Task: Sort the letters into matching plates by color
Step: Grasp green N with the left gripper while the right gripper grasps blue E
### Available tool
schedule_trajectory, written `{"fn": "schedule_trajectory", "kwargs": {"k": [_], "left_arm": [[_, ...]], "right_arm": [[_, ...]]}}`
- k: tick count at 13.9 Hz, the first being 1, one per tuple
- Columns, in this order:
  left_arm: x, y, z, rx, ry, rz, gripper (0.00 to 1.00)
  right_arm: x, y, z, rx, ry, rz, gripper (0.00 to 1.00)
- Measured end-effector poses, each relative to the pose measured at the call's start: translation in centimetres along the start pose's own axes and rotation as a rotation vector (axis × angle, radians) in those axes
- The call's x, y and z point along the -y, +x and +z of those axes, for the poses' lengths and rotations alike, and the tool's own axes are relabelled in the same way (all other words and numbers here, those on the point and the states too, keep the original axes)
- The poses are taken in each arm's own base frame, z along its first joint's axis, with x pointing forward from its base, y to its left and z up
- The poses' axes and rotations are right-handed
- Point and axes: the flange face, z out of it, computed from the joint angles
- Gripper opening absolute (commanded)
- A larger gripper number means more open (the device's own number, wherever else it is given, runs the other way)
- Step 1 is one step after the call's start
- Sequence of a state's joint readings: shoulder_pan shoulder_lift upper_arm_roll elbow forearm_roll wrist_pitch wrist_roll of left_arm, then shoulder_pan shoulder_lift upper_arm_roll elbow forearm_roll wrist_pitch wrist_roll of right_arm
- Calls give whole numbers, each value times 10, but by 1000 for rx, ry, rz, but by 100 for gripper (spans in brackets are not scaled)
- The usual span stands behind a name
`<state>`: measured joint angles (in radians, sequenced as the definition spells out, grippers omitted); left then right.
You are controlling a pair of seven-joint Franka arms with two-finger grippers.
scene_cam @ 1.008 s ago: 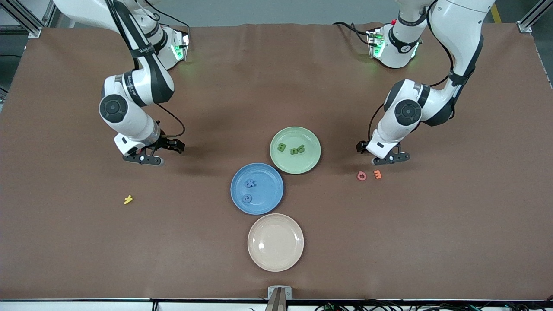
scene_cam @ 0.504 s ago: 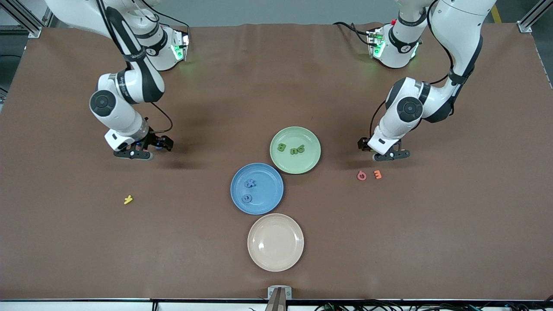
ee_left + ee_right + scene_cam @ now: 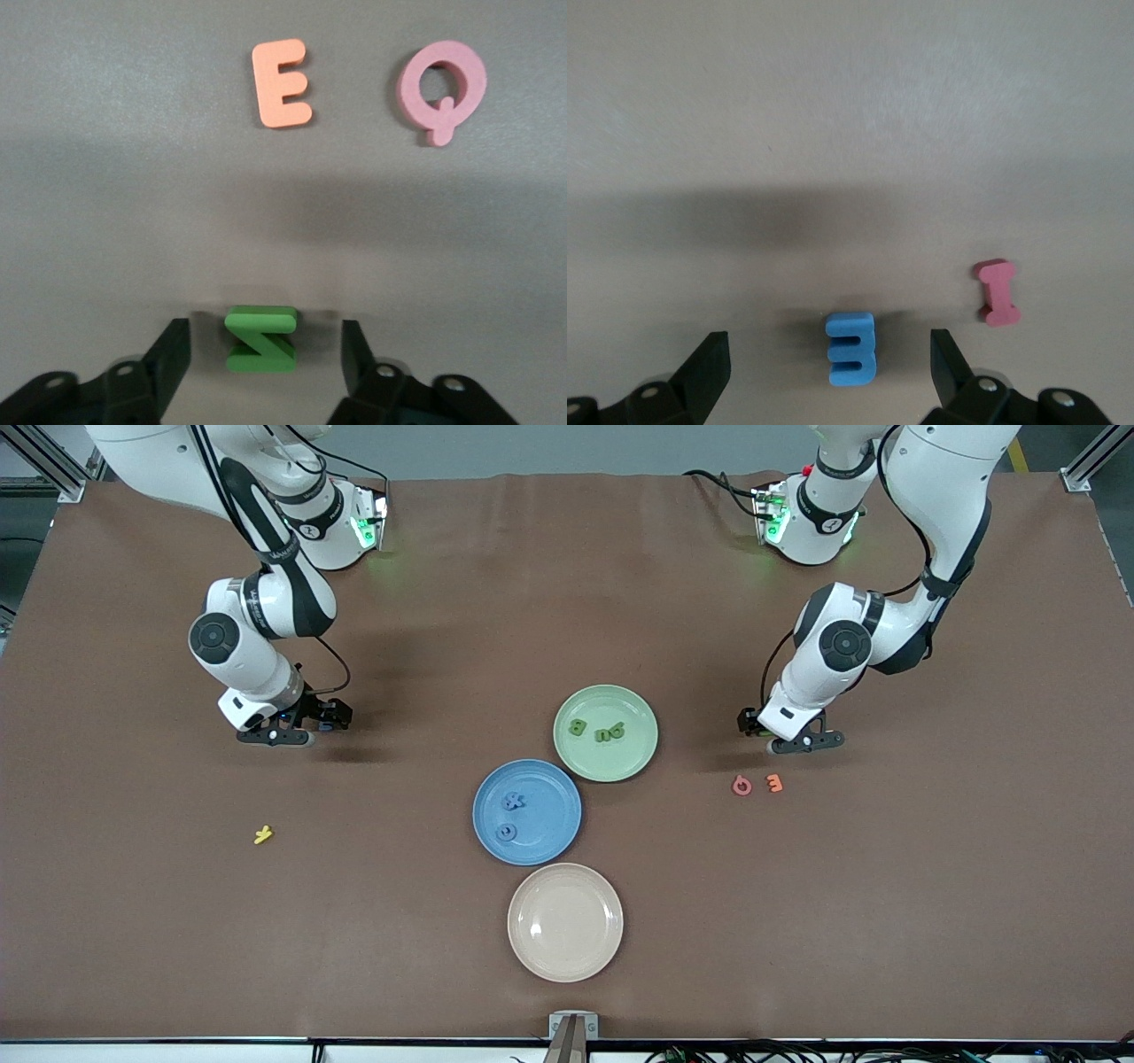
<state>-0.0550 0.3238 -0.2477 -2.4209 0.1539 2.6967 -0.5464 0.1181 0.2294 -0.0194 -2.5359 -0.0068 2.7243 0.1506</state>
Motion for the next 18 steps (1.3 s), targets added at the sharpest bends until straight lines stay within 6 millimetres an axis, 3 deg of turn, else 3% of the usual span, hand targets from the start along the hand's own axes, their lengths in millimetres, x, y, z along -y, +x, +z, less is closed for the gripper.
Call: {"fn": "schedule_trajectory", "kwargs": {"k": [3,6,10,13,18], "left_arm": [[1,-2,2,2,2,3,58],[1,-3,5,6,3,6,50],[0,-2,3,-1,-1,8,33],[0,-2,3,-6,-4,8,20],[-2,-1,1,-19,-12,11,19]], "right_arm": [[0,-3,13,11,-2,-3,94],[-1,-5,18,17,-3,-4,83],[-7,-7,19,18,-2,-1,45],[-11,-6,16,12,-1,4,4],[-12,-6,16,12,-1,6,0]]}}
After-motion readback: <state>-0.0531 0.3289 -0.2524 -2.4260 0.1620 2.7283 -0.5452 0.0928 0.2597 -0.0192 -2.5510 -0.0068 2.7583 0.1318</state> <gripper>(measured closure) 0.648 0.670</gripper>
